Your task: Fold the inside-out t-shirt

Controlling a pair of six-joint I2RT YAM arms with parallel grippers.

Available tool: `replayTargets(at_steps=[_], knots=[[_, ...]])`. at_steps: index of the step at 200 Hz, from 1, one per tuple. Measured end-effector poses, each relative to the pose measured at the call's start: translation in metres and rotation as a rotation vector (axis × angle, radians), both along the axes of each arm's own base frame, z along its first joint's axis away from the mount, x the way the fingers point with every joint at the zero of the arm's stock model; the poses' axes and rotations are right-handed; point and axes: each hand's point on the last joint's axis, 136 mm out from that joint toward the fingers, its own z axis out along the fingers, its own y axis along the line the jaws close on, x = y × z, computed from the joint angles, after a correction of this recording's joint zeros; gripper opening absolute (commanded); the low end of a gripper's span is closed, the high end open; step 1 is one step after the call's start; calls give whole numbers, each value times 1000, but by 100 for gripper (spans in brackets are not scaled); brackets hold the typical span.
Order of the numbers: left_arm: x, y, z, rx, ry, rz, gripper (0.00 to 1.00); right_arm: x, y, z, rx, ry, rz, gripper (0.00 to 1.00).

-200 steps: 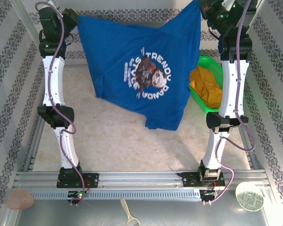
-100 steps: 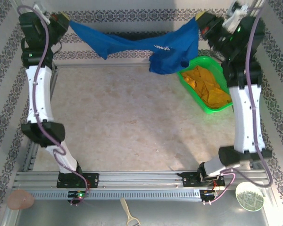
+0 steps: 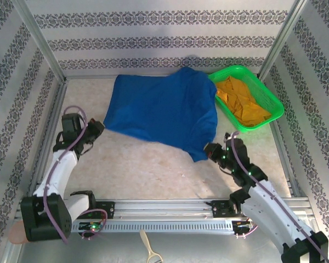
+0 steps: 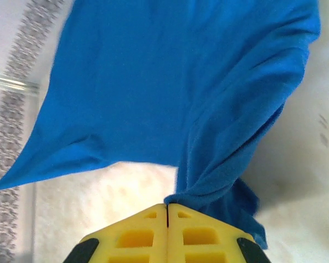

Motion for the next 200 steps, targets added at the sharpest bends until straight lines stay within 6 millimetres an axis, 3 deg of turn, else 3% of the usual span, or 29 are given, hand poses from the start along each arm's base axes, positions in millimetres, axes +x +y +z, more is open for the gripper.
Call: replayTargets(at_steps=[15,62,109,159,200], knots=[[-11,3,-3,32,-1,15,0,-10,-4,-12,-2,15,-12,0],[-14,10,1,81,-20,33,0,-12,-3,-8,6,-6,-17,0],[-25,9,-14,80,21,33,0,-18,-2,-6,12,-16,-22,0],[-40,9,-17,89,26,44,0,-26,-9,-10,17,-7,-63,0],[-51,8,-34,86,75,45,0,-30,-14,-16,2,17,-88,0]])
